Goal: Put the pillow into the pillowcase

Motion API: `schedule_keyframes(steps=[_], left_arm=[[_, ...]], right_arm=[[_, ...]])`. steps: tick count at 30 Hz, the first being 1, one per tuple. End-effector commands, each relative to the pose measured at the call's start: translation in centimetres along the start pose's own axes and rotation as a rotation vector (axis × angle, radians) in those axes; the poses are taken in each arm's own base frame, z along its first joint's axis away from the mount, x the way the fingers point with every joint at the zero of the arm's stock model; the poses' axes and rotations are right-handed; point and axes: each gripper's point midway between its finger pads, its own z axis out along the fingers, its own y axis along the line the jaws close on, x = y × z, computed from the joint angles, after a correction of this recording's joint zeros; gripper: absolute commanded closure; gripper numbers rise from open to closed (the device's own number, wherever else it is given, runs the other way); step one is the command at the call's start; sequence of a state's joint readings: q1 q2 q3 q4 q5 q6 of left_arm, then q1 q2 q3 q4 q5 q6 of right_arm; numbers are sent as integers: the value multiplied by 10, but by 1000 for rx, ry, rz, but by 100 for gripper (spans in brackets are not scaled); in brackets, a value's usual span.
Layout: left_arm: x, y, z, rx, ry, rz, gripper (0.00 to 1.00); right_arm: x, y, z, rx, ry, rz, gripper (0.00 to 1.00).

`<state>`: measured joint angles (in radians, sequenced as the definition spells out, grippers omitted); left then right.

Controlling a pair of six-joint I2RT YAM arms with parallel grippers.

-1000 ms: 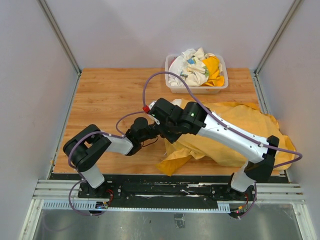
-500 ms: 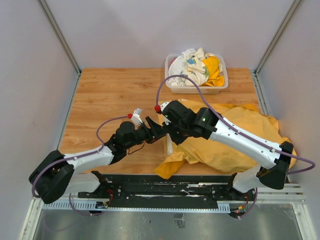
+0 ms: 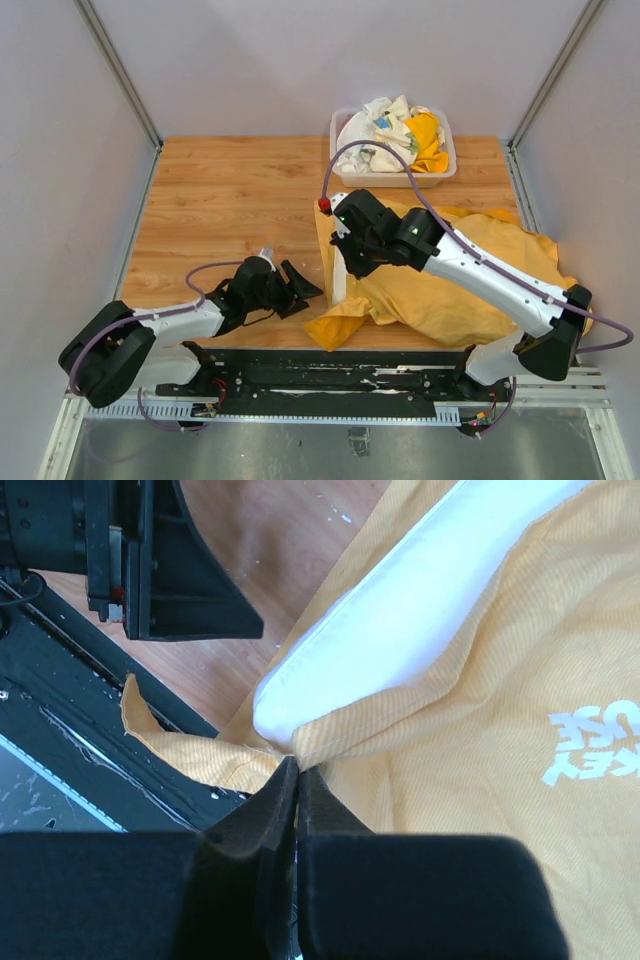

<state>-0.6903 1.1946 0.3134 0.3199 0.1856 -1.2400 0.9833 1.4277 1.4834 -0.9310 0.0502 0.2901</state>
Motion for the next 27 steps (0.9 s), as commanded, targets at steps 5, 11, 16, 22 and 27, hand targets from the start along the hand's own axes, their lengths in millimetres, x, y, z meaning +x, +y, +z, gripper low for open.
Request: schedule_keyframes(steps=[5,11,16,22,27], left_arm=[[28,19,2,23,123,-164,30],[45,0,17,122,217,-263,28],[56,-28,30,254,292,-362,25],[40,-35,37,397,261,-523,18],[37,-27,51,375,244,-502,26]], right_arm=[[-36,-21,-39,41,-146,-8,99],[-56,-20,-66,37,-203,-1,99],[-64,-23,-81,52,-225,0,99],[-58,-22,-87,45,-217,19,99],[-46,-24,-83,50,-194,35,99]])
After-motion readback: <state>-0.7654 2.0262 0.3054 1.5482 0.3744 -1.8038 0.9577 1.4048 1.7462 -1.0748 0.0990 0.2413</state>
